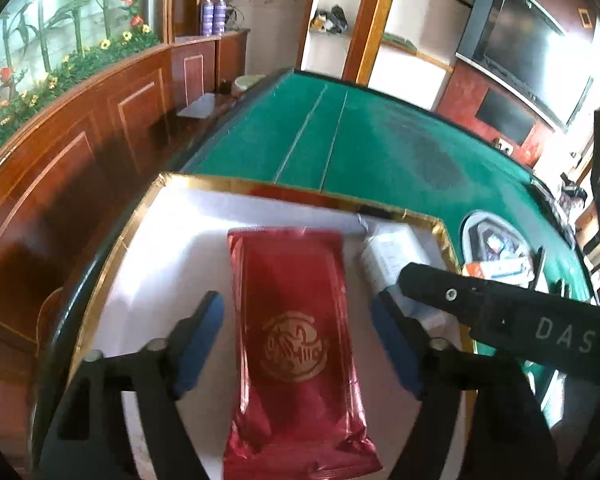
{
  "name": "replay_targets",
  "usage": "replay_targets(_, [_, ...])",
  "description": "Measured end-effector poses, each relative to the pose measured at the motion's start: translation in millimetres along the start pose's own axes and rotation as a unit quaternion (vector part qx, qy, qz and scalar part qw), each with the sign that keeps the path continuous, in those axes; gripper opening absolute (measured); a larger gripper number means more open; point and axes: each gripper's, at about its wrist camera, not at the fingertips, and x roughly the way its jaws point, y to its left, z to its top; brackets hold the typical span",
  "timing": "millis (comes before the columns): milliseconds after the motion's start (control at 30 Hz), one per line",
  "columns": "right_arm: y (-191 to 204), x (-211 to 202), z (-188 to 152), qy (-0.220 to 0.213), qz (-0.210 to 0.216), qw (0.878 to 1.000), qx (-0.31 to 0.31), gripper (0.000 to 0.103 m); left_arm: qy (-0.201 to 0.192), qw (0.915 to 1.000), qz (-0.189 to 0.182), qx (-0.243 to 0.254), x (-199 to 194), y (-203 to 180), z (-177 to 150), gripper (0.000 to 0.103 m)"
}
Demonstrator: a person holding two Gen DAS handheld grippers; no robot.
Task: Organize objects
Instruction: 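Lower the red bag into the tray and open the left gripper while the right places the box beside it, then move the left gripper to the white square case and grasp it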
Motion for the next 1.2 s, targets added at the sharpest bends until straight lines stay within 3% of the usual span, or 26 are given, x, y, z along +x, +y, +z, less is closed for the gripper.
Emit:
replay_targets(100, [-7,-9,0,-0.009,0.023,1.000,0.018,0.065,-0.004,0.9999,-0.009,-0.013,-7,2,3,0.084])
replay_targets(200, [-6,-29,-4,-0.039,0.022,0.999,0.013,0.071,-0.015,0.9994,-0.016,-0.026,-22,1,-4,0.084])
replay_targets(267, [-12,-47,-11,-0.064,0.022,0.998,0.017,0.081,-0.028,0.9988,-0.026,-0.030,-33,-1,-12,0.085])
replay_targets(400, [-24,-82,-30,-0.103,0.014,0.995,0.012,0.083,-0.054,0.9985,-0.009,-0.008,-48,-14,-36,0.088])
replay_targets(633, [-61,-120,-66,-0.125,0.010,0.991,0.039,0.087,-0.007,0.9997,0.017,0.016,-38,-19,-71,0.088])
replay_targets(733, [-79,-135,-80,-0.129,0.010,0.990,0.049,0.087,0.005,0.9999,0.003,0.012,-45,-13,-83,0.088])
replay_targets(900, [-103,-155,-104,-0.139,0.006,0.989,0.059,0.089,-0.017,0.9989,-0.013,0.042,-68,-9,-94,0.088])
replay_targets(967, [-111,-164,-112,-0.147,-0.002,0.987,0.059,0.090,-0.048,0.9970,0.006,0.060,-84,-15,-92,0.088])
replay_targets(1067, [-124,-176,-120,-0.163,-0.017,0.985,0.059,0.092,-0.089,0.9929,0.007,0.079,-113,-35,-89,0.089])
replay_targets(1200, [-141,-189,-123,-0.188,-0.044,0.979,0.058,0.092,-0.101,0.9881,-0.008,0.116,-131,-85,-89,0.096])
